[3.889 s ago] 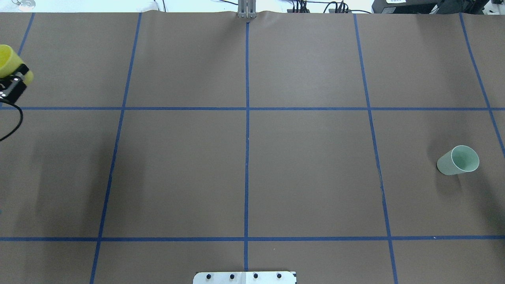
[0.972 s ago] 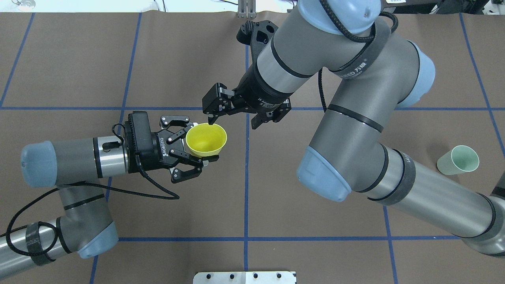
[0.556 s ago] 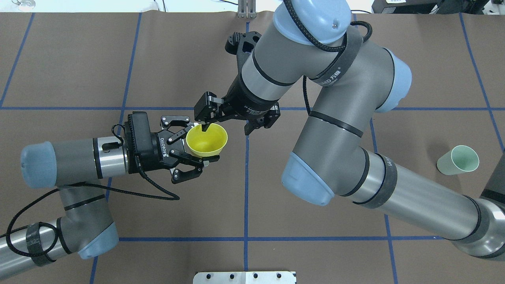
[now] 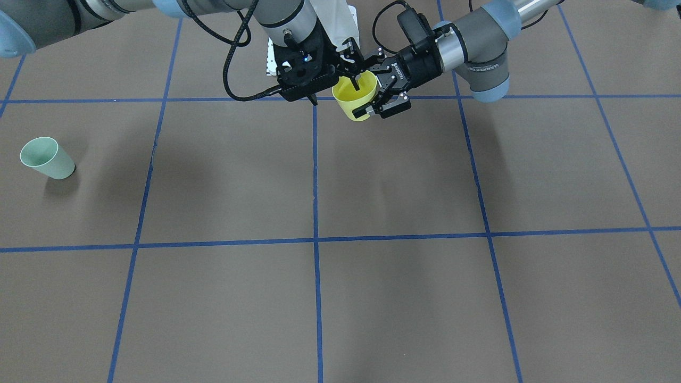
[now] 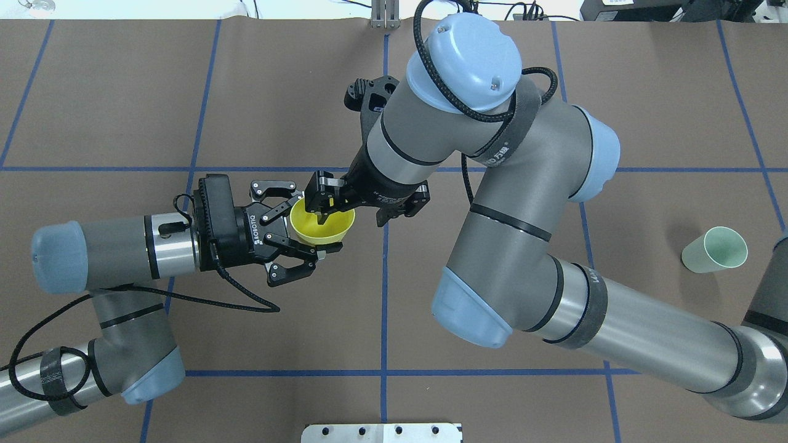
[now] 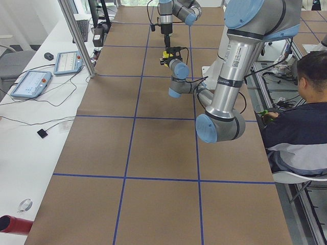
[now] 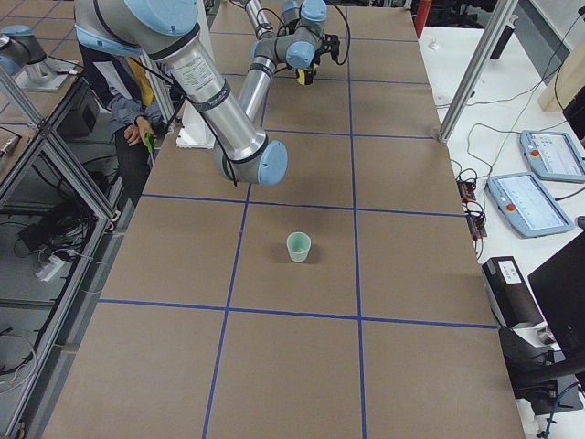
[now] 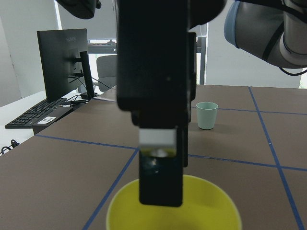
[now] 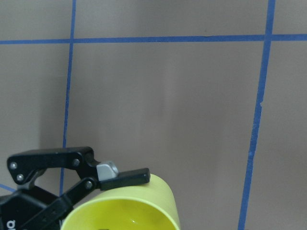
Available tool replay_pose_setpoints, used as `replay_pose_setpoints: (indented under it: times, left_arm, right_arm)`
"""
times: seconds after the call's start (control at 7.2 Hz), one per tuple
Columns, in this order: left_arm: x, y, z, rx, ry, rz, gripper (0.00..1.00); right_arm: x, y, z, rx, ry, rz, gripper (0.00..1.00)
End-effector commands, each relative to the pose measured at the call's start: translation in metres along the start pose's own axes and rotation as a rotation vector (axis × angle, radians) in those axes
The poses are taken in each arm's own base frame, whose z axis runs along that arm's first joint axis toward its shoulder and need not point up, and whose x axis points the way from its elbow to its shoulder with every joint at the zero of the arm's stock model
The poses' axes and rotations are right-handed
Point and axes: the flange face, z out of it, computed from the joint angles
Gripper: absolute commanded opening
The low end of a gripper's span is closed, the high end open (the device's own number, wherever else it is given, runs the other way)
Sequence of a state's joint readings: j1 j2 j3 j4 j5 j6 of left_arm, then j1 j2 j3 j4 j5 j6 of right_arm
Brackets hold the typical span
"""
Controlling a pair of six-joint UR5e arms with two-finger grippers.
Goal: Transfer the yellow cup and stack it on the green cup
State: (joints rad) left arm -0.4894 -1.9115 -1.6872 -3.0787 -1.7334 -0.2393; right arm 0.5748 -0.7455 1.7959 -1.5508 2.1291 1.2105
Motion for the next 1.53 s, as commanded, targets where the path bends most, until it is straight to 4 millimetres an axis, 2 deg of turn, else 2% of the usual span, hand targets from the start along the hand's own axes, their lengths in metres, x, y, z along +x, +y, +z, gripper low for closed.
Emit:
replay_pose_setpoints:
  times: [0.0, 0.14, 0.28, 0.42, 0.69, 0.83, 1.25, 1.39]
  left_arm:
    - [0.000, 0.001, 0.000, -0.001, 0.000, 0.000, 0.00]
    - [0.000, 0.001, 0.000, -0.001, 0.000, 0.000, 0.00]
    - [0.000, 0.002, 0.000, -0.004, -0.001, -0.001, 0.00]
    - [0.000, 0.000, 0.000, 0.002, 0.000, 0.000, 0.14]
    - [0.001, -0.003, -0.002, 0.033, 0.004, 0.001, 0.87]
    - [0.000, -0.003, -0.002, 0.035, 0.002, 0.001, 0.99]
    - [-0.005, 0.007, 0.001, 0.025, -0.030, -0.002, 0.99]
    - [-0.006, 0.009, 0.001, 0.022, -0.032, -0.004, 0.99]
  right_arm:
    - [0.001, 0.003, 0.007, 0.004, 0.011, -0.007, 0.61]
    - [0.000, 0.003, 0.007, 0.005, 0.010, -0.010, 0.43]
    - [-0.003, 0.003, 0.005, 0.006, 0.005, -0.013, 0.15]
    - [-0.005, 0.004, 0.002, 0.010, 0.001, -0.018, 0.00]
    - [-0.005, 0.003, 0.002, 0.011, 0.001, -0.017, 0.00]
    - [-0.002, 0.002, 0.003, 0.012, 0.007, -0.012, 0.00]
    - [0.029, -0.013, -0.010, 0.045, 0.032, 0.021, 0.00]
    - [0.052, -0.017, -0.020, 0.065, 0.044, 0.039, 0.00]
